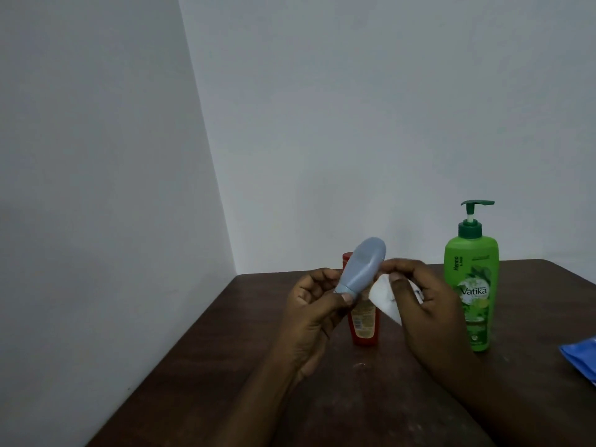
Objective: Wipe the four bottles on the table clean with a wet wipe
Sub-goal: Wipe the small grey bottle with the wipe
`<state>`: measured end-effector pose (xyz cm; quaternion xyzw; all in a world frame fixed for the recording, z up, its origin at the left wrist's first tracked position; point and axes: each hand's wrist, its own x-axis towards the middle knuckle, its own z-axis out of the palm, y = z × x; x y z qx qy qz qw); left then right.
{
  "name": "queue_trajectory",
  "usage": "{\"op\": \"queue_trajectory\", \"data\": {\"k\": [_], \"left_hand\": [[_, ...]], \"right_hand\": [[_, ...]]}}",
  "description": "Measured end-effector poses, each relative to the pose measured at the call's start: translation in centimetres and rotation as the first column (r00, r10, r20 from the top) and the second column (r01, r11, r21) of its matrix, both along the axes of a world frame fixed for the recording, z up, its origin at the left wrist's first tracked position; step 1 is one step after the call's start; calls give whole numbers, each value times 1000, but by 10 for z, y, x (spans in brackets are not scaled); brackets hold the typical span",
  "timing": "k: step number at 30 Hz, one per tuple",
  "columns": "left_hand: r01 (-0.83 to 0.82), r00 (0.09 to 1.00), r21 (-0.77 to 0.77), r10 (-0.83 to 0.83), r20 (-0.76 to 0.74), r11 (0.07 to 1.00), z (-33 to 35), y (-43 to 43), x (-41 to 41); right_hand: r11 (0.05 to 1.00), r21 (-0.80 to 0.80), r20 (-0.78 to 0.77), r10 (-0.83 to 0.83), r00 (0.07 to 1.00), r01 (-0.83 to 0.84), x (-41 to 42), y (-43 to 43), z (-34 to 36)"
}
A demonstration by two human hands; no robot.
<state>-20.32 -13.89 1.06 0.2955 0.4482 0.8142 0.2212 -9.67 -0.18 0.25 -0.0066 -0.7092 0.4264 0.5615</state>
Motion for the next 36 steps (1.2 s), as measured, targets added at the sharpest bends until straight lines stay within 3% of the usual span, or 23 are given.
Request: {"op": "queue_trajectory", "data": {"k": [5,11,13,17,24,26,29,32,36], "left_hand": [[134,991,-86,-134,13,987,0,0,9],[287,948,-40,-278,157,957,4,-3,12],[303,948,-80,-292,130,950,3,-3,12],[307,950,-105,-297,100,946,1,-1,14],[187,964,73,-198,176,980,5,-8,1],[208,960,79,-219,176,975,6,-9,0],[287,948,36,-289,134,957,3,-7,2],[319,948,-61,-317,34,946,-3,-4,5],[322,939,-168,-337,-70,932,-6,-4,7]], "right_hand": [[999,-44,-22,-25,999,24,-1,-2,2],[938,-225,-121,-295,948,263,7,15,14],[940,-155,-147,-325,934,303,12,19,18],[970,48,-128,-232,964,239,13,8,15],[931,363,24,-57,998,44,4,-12,-3],[921,385,20,-66,998,53,4,-11,-3],[884,426,-65,-185,981,195,6,-7,0],[891,332,-157,-270,950,308,9,-2,5],[901,240,-158,-331,930,361,14,8,12]]}}
